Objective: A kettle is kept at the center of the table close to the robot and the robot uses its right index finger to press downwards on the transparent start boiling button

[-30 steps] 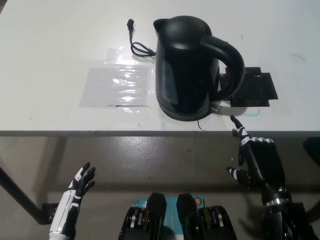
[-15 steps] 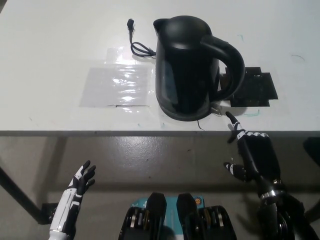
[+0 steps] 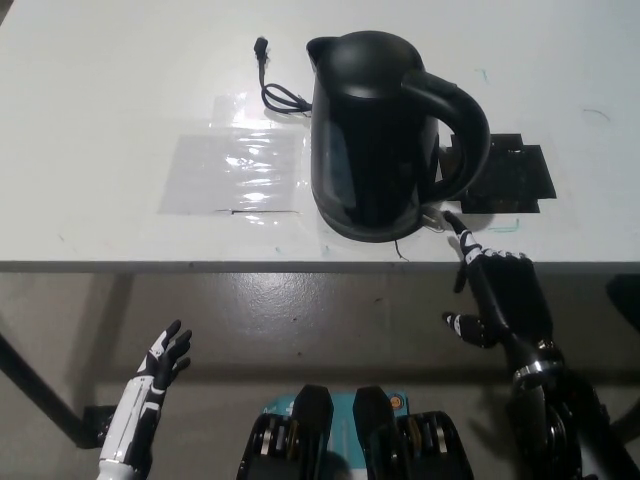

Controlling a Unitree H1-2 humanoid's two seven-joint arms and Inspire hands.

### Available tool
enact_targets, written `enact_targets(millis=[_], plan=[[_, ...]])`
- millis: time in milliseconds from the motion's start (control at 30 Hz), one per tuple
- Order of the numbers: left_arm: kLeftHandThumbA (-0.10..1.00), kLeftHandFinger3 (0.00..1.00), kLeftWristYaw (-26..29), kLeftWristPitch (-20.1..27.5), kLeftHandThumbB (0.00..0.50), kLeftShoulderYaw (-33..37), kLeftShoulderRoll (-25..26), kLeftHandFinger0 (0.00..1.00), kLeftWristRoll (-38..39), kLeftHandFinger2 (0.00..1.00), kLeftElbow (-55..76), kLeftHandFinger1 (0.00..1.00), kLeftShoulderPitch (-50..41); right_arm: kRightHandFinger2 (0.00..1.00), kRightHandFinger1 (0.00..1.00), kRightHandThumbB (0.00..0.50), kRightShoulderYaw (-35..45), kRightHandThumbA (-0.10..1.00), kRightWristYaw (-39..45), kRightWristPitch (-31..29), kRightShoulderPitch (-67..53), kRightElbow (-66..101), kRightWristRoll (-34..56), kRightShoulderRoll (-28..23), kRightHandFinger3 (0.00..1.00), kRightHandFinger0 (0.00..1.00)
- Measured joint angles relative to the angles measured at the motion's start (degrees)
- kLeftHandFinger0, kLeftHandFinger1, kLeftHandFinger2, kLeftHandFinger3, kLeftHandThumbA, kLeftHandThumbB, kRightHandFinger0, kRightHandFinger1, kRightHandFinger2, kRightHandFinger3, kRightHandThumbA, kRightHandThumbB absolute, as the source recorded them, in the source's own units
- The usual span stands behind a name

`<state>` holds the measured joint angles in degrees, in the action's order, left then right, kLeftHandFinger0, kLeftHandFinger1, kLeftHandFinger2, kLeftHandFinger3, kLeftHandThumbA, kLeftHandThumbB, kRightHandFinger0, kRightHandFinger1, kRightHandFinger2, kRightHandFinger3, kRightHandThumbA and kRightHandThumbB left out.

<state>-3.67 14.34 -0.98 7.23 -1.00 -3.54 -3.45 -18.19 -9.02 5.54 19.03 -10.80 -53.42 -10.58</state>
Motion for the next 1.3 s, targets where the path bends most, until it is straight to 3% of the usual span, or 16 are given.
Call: enact_targets(millis=[100,167,333,533,633,900,1067,1300], plan=[[1.0,1.0,0.0,0.0,0.178,0.01,0.04,1.0,-0.04,1.0,0.08,1.0,0.07,0.24,0.17,0.197,0.0,1.0,1.46,0.51,0.34,0.05,0.4,-0.02,1.0,0.0],[0.99,1.0,-0.02,-0.01,0.171,0.0,0.13,1.0,-0.06,1.0,0.08,1.0,0.15,0.32,0.25,0.18,0.01,1.0,2.65,0.82,0.5,0.18,0.83,-0.06,1.0,0.03],[0.99,1.0,-0.04,-0.01,0.173,0.01,0.17,1.0,-0.07,1.0,0.13,1.0,0.16,0.34,0.27,0.215,0.07,1.0,5.93,1.74,0.58,0.8,2.27,-0.25,1.0,0.05],[0.98,1.0,-0.06,0.0,0.164,0.03,0.18,1.0,-0.18,1.0,0.12,1.0,0.18,0.26,0.16,0.258,0.15,1.0,8.37,2.86,0.98,1.55,3.33,-0.33,1.0,0.0],[0.99,1.0,-0.06,0.0,0.183,0.03,0.19,1.0,-0.19,1.0,0.13,1.0,0.23,0.23,0.13,0.28,0.15,1.0,8.93,3.43,1.51,1.55,3.51,-0.33,1.0,0.0],[0.98,1.0,-0.06,-0.01,0.182,0.01,0.44,1.0,-0.5,1.0,0.13,1.0,0.26,0.1,0.0,0.288,0.14,1.0,9.92,4.43,2.37,1.67,3.92,-0.33,1.0,0.0],[0.95,1.0,-0.07,-0.02,0.187,0.02,0.43,1.0,-0.52,1.0,0.13,1.0,0.27,0.01,0.0,0.288,0.14,1.0,9.95,4.7,2.54,1.67,4.06,-0.33,1.0,0.0],[0.95,1.0,-0.2,-0.04,0.205,0.02,0.42,1.0,-0.19,1.0,0.14,1.0,0.3,0.01,0.0,0.288,0.14,1.0,9.96,5.01,2.73,1.55,4.24,-0.33,1.0,0.0]])
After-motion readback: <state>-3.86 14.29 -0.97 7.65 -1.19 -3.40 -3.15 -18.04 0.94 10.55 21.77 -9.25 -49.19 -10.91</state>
